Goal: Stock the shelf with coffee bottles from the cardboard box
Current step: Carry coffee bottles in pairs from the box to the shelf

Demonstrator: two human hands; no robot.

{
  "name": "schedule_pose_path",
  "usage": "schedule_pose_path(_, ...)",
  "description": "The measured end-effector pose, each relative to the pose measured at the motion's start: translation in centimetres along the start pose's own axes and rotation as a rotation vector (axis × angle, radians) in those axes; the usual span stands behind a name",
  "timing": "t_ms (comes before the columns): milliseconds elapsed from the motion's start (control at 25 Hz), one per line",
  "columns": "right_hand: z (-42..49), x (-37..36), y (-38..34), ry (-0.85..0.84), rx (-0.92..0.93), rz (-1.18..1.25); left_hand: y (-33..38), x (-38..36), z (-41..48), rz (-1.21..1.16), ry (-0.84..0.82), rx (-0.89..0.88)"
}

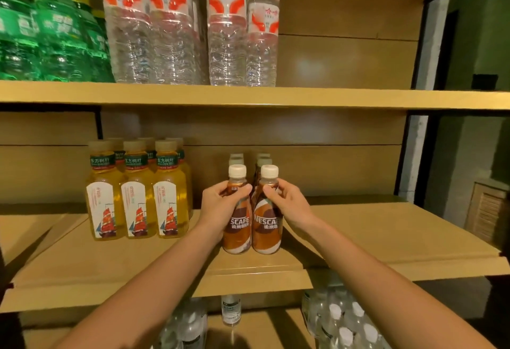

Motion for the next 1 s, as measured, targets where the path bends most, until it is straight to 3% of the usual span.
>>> schedule_pose_path(120, -0.5, 0.3, 0.0, 0.1, 0.105, -0.001, -0.6, 0.0, 0.1, -0.006, 0.001, -0.02)
schedule_pose_path(240, -3.1, 2.1, 1.9, 0.257, 0.072, -0.127, -1.9, 1.6, 0.1, 0.019, 0.032, -0.006)
schedule_pose_path(400, -5.7, 2.3, 5.6, 0.176, -0.05, -0.845, -6.5, 1.7, -1.6, 0.629, -0.096, -0.049)
schedule_pose_path(480, -5.4, 1.6, 5.6, 0.175, -0.017, -1.042, -8.6, 0.7, -1.6, 0.87, -0.167, -0.059)
schedule_pose_path(560, -5.0, 1.2, 5.4, 0.207, -0.016, -1.106, -9.4, 0.4, -0.6, 1.03, -0.136, -0.069)
schedule_pose_path(760, -4.3, 1.1, 6.0, 0.23, -0.059, -1.13, -9.7, 0.0, 0.9, 1.17, -0.084, -0.071)
schedule_pose_path(1000, -3.2, 1.0, 6.6, 0.186, -0.149, -1.084, -10.0, -0.2, 1.7, 1.165, -0.052, -0.002)
Point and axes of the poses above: each hand's wrist, its own z-axis towards the middle knuckle, its own x-axis out of the back of the hand, y = z × x, the point moved 9 cm from there along z, towards the middle knuckle, and after that the axes turned 7 degrees about z, right-handed, at the moved point
